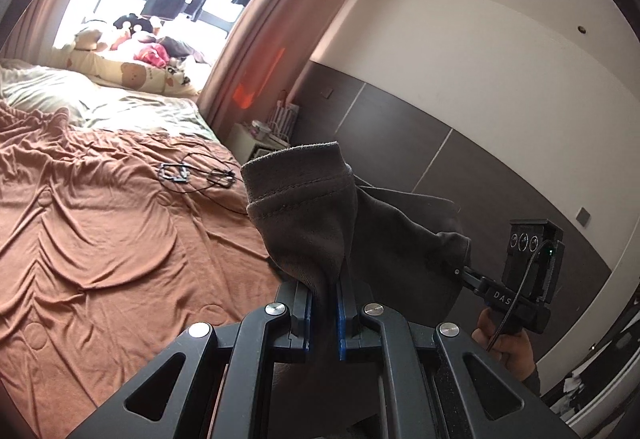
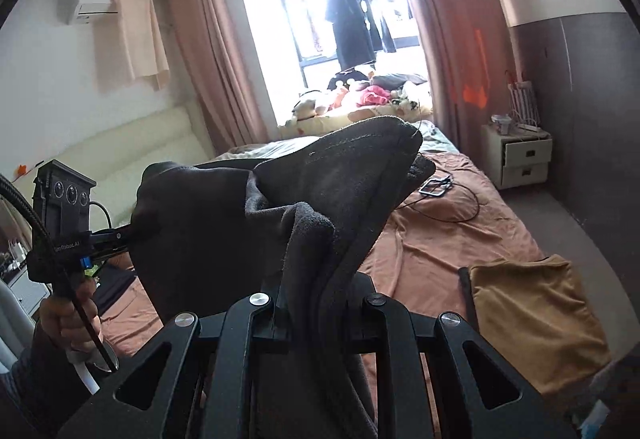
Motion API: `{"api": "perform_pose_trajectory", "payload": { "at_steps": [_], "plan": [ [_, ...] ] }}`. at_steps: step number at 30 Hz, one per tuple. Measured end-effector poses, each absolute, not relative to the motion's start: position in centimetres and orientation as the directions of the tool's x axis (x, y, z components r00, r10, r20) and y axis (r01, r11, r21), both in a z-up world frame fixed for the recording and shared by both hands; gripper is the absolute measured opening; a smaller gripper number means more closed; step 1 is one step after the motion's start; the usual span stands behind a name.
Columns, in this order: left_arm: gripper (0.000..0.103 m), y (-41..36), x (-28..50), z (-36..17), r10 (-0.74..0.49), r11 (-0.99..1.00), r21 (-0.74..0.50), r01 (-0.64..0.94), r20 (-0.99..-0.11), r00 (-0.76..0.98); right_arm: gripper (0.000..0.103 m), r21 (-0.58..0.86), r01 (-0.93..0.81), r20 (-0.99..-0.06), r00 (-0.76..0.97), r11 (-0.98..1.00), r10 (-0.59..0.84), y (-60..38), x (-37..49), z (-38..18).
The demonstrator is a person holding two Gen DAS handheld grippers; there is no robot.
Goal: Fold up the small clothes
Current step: 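Lift the folded grey shirt with both tools and carry it toward the clothes stack, then lower the held shirt onto the folded brown clothes with both tools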
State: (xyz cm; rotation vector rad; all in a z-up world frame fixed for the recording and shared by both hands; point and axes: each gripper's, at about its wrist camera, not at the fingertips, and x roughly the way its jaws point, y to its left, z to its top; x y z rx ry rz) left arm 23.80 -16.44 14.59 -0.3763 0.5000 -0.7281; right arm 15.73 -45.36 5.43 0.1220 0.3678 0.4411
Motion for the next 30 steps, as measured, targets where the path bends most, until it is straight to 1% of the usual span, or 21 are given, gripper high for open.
{"api": "perform_pose_trajectory", "payload": {
  "at_steps": [3,12,15,22,30],
  "plan": [
    [0.009,-19.6,24.1,15.4,-0.737,0.668,-0.462,0.584,-0.301,0.605,0.012,0.182,-0.355,-0.319,0.861,0.917,0.396,-47.2,15.0,5.8],
    [0.009,-29.3,26.1,16.8,-0.813,0.582,-0.44,0.684,-0.315,0.489,0.012,0.126,-0.253,-0.312,0.908,0.959,0.281,-51.0,13.6,7.2],
    [0.009,-32.2,26.8,17.0,-0.831,0.555,-0.436,0.708,-0.32,0.455,0.012,0.105,-0.241,-0.306,0.915,0.965,0.262,-51.3,12.6,7.5],
    [0.009,-38.3,27.7,16.4,-0.88,0.469,-0.446,0.763,-0.305,0.363,0.012,0.082,-0.186,-0.311,0.928,0.979,0.203,-52.6,12.1,7.3],
    [0.009,-44.1,28.8,15.0,-0.901,0.411,-0.442,0.797,-0.332,0.28,0.012,0.092,-0.125,-0.322,0.935,0.988,0.149,-52.8,12.5,6.8]
  ]
}}
